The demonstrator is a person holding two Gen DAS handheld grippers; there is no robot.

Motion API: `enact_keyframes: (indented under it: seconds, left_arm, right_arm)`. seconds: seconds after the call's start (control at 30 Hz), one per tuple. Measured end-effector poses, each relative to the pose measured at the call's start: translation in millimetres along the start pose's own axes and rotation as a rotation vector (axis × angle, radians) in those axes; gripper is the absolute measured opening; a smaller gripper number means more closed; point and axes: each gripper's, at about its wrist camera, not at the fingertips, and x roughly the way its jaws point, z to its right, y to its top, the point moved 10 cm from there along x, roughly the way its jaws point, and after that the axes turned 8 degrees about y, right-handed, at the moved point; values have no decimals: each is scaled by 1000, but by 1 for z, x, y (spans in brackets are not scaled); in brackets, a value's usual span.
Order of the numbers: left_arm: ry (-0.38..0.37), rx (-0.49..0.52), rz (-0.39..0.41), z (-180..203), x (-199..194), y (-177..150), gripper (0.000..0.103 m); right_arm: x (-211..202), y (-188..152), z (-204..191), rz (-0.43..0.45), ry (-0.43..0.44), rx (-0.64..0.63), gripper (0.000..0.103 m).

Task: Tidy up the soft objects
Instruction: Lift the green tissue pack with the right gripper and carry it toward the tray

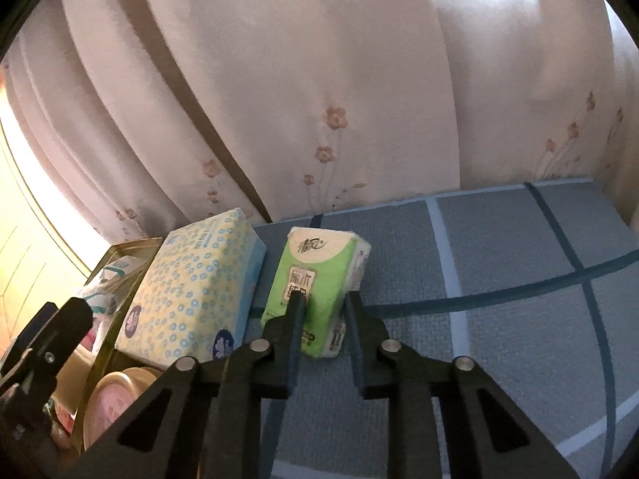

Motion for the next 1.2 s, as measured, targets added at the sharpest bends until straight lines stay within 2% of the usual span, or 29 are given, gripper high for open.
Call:
enact_keyframes:
  seconds: [0.1, 0.13, 0.17, 0.2, 0.23, 0.27, 0.37, 0.4, 0.43, 0.47, 0.5, 0.63, 0.9, 1.2]
  left_arm:
    - [-2, -6, 0, -2, 0, -2, 102]
    - [-5, -4, -2, -1, 0, -3, 102]
    - [-6, 1, -6, -1, 1, -3, 102]
    - [-2, 4, -6, -1, 2, -3, 102]
    - [2, 6, -2, -1, 2, -2, 102]
    - [9, 14, 2, 0, 2, -1, 102]
    - [6, 25, 0, 2, 5, 2, 102]
    - [10, 32, -6, 3, 6, 1, 102]
    - [17, 41, -12, 4, 8, 0, 102]
    - [15, 42, -13, 3, 8, 0, 102]
    - [9, 34, -7, 3, 7, 0, 102]
    - [-5, 20, 6, 0, 0, -2, 102]
    - [-18, 26, 48, -3, -16, -8, 102]
    - [-15, -31, 92, -34, -33, -5, 102]
  right_arm:
    - [4, 3, -2, 3, -21, -8, 23]
    - [6, 5, -3, -1, -25, -13, 26]
    - [11, 6, -4, -9, -37, -18, 43]
    - [18, 8, -5, -22, -39, -18, 70]
    - [22, 8, -5, -36, -43, -18, 78]
    - [29, 7, -4, -60, -64, -17, 79]
    - [41, 2, -3, -121, -88, -11, 79]
    - [41, 4, -3, -117, -100, -17, 76]
    - [40, 5, -4, -112, -109, -20, 63]
    - [41, 4, -6, -120, -105, -26, 57]
    - [39, 4, -7, -117, -105, -33, 55]
    - [22, 4, -9, -68, -103, -54, 54]
    - [-23, 12, -27, 123, -41, -80, 54]
    - [-57, 13, -63, 241, 7, -177, 54]
